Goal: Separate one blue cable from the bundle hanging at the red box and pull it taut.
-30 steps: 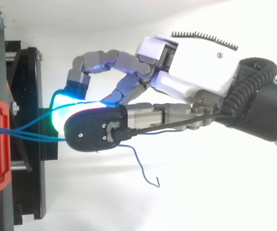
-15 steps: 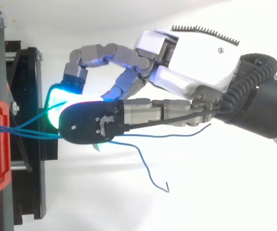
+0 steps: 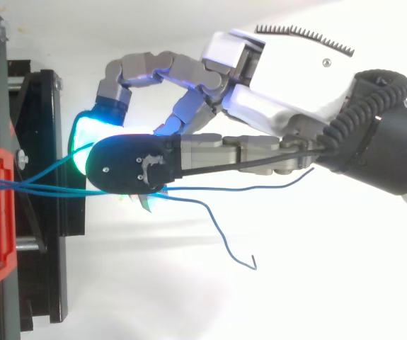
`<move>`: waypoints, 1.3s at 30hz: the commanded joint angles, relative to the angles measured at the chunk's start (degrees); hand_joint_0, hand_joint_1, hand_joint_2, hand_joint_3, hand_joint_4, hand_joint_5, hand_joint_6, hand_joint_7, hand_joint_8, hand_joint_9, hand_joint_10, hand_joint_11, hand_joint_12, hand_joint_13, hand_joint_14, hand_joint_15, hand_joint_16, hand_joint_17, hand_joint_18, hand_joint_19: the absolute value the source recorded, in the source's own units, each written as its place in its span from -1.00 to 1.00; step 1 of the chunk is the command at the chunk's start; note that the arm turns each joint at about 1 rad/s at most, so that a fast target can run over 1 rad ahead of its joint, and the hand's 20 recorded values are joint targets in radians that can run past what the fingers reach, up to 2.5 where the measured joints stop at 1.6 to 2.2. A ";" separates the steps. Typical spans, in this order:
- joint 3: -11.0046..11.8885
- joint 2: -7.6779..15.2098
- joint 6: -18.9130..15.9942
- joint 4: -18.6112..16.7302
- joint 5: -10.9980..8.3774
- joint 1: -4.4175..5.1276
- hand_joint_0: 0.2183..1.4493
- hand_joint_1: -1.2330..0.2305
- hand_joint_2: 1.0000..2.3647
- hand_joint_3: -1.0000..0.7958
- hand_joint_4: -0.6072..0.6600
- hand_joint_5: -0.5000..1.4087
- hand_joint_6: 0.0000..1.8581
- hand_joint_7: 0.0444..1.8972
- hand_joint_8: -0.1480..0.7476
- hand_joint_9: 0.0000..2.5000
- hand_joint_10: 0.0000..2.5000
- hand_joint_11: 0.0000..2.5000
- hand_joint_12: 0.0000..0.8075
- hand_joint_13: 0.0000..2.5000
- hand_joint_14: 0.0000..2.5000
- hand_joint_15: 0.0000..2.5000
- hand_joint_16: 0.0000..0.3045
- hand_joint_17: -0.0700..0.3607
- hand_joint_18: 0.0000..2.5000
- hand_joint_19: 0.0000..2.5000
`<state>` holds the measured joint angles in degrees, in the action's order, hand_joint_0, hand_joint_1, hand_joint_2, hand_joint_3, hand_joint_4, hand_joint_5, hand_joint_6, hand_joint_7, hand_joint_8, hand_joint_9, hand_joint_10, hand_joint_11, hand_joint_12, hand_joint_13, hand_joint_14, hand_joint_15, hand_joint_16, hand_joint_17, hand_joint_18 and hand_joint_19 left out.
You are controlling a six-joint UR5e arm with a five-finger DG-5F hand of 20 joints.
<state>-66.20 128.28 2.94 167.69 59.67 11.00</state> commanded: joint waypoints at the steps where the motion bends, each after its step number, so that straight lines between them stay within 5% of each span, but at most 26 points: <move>1: 0.02 -0.05 0.05 0.00 0.09 -0.19 -0.15 -0.18 -0.97 -0.09 0.33 -0.58 -0.46 0.26 0.10 0.01 -0.98 -0.15 -0.03 -0.15 -0.98 -0.46 -0.74 -0.25 -0.29 -0.56; 6: 0.02 0.04 0.05 -0.09 0.09 -0.10 -0.37 -0.07 -1.00 -0.44 0.35 -0.58 -0.46 0.26 0.10 0.00 -0.98 -0.15 -0.02 -0.14 -0.98 -0.45 -0.73 -0.25 -0.28 -0.57; 13: 0.02 0.04 0.14 -0.09 -0.08 -0.10 -0.33 0.16 -1.00 -0.44 0.37 -0.58 -0.46 0.19 0.06 0.04 -0.98 -0.24 -0.04 -0.12 -0.98 -0.49 -0.73 -0.24 -0.27 -0.59; 21: 0.02 0.04 0.22 -0.35 0.18 -0.01 -0.11 -0.13 -0.97 -0.11 0.37 -0.60 -0.46 0.12 0.03 0.00 -0.98 -0.25 -0.02 -0.14 -0.98 -0.50 -0.73 -0.25 -0.32 -0.60; 25: 0.19 0.04 0.22 -0.44 0.36 -0.10 -0.08 -0.16 -0.97 -0.10 0.37 -0.59 -0.46 0.12 0.03 0.01 -0.98 -0.25 -0.04 -0.16 -0.98 -0.50 -0.74 -0.26 -0.34 -0.59; 30: 0.19 0.04 0.22 -0.44 0.27 -0.10 -0.31 -0.10 -0.99 -0.38 0.39 -0.59 -0.46 0.17 0.06 0.00 -0.98 -0.23 -0.02 -0.16 -0.98 -0.51 -0.73 -0.25 -0.30 -0.62; 39: 0.19 0.04 0.31 -0.44 0.00 0.16 -0.39 0.22 -1.00 -0.44 0.32 -0.56 -0.46 0.24 0.00 0.05 -0.98 -0.24 -0.01 -0.11 -0.98 -0.49 -0.71 -0.21 -0.27 -0.58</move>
<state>-66.01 128.30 3.19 167.26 59.79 11.02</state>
